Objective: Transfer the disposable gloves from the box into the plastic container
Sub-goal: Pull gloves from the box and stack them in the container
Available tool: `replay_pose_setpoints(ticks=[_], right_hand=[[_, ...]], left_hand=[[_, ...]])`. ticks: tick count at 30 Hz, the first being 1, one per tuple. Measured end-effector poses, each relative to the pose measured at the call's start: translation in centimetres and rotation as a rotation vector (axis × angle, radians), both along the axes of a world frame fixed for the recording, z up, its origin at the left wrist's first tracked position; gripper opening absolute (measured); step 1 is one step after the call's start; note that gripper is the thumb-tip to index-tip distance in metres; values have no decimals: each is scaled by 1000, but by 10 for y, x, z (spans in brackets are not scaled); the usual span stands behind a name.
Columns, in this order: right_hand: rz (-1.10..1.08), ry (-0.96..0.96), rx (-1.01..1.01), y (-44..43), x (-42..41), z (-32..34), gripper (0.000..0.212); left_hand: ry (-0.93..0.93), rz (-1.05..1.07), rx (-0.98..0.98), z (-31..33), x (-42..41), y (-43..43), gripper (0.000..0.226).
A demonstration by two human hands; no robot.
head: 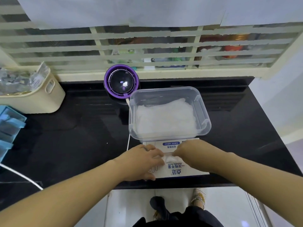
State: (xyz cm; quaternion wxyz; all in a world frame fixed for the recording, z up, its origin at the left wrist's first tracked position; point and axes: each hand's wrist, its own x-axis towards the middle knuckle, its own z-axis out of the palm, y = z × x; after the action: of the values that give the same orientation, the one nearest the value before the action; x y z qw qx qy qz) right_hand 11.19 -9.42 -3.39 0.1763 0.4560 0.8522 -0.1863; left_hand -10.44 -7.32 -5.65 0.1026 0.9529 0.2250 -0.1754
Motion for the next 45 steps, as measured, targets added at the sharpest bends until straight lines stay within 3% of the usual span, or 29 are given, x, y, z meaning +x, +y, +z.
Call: replay_pose_setpoints(ticks=[6, 10, 13, 22, 26, 29, 34, 39, 45], right_hand=[[221, -29, 69, 6, -5, -15, 51], [229, -25, 112, 10, -7, -23, 32], [161, 40, 118, 7, -2, -24, 17], [-132, 225, 69, -1, 7, -2, 10], [-268, 289, 16, -10, 0, -5, 34], [-317, 268, 40, -12, -9, -10, 29], [-543, 591, 111, -17, -9, 2, 9], [-764, 922, 227, -26, -5, 36, 15], [-871, 1197, 388, -7, 6, 93, 16]], left_hand=[[-9, 77, -17, 2, -5, -6, 57], [-15, 110, -50, 1, -6, -7, 58], [-12, 132, -69, 2, -6, -8, 58], [-11, 169, -86, -1, -5, -5, 58], [-19, 177, -72, -1, -5, -6, 57], [-26, 177, -57, 1, -4, -7, 55], [-9, 171, -36, 7, -2, -8, 53], [57, 154, -13, 11, 2, -7, 53], [34, 264, -243, 32, 5, -4, 47]])
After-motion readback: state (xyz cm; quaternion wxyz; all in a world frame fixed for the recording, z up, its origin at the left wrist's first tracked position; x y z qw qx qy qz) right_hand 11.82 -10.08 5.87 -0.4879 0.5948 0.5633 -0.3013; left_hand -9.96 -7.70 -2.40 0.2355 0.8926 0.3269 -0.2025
